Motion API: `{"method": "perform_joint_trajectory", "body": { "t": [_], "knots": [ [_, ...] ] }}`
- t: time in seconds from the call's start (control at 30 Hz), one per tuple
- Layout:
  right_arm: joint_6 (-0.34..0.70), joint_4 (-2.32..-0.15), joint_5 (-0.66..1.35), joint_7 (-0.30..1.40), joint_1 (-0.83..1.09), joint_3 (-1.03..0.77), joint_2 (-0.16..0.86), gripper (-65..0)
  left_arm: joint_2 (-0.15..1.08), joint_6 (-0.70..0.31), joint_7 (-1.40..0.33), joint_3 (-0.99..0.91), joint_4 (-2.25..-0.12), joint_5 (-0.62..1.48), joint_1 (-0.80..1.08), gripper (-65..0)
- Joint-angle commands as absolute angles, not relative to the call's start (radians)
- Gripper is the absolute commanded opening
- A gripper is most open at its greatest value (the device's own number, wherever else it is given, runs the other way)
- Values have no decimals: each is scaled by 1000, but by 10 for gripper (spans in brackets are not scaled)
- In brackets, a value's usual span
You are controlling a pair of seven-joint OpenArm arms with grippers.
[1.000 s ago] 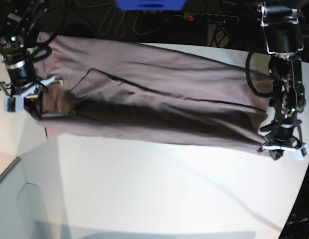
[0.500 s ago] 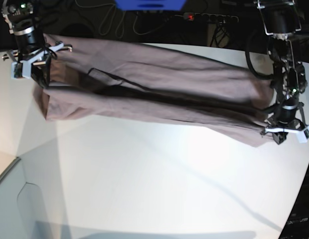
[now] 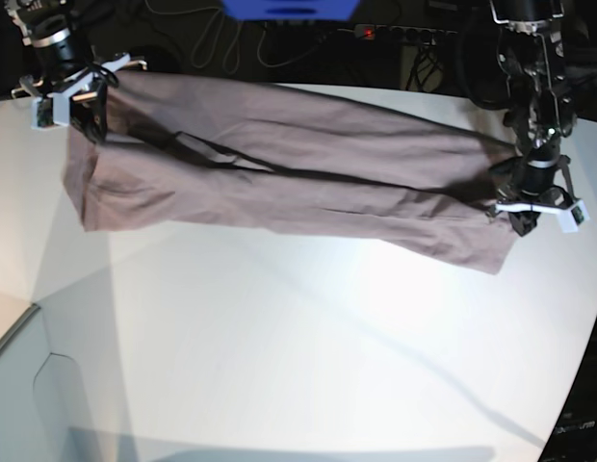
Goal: Layout the t-shirt on the table in an organized manner, then fold the t-shirt properly
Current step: 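Lift the folded shirt off the table with both grippers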
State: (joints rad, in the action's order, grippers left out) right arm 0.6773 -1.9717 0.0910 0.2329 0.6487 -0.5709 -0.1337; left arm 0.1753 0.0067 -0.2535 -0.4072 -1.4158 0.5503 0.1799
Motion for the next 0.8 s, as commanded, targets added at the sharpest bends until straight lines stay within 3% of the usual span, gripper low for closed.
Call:
{"method": "perform_joint_trajectory", "body": {
  "t": [0.0, 0.47, 0.77],
  "knots": [
    [698, -1988, 107, 205, 665, -582, -133, -650, 180, 1, -229, -424, -1440, 552, 176, -650],
    [698, -1986, 107, 205, 668, -687, -133, -650, 166, 1, -236, -441, -1598, 552, 246, -650],
    [698, -1957, 104, 205, 691, -651, -134, -650, 166, 1, -231, -446, -1583, 552, 265, -650]
  ]
}}
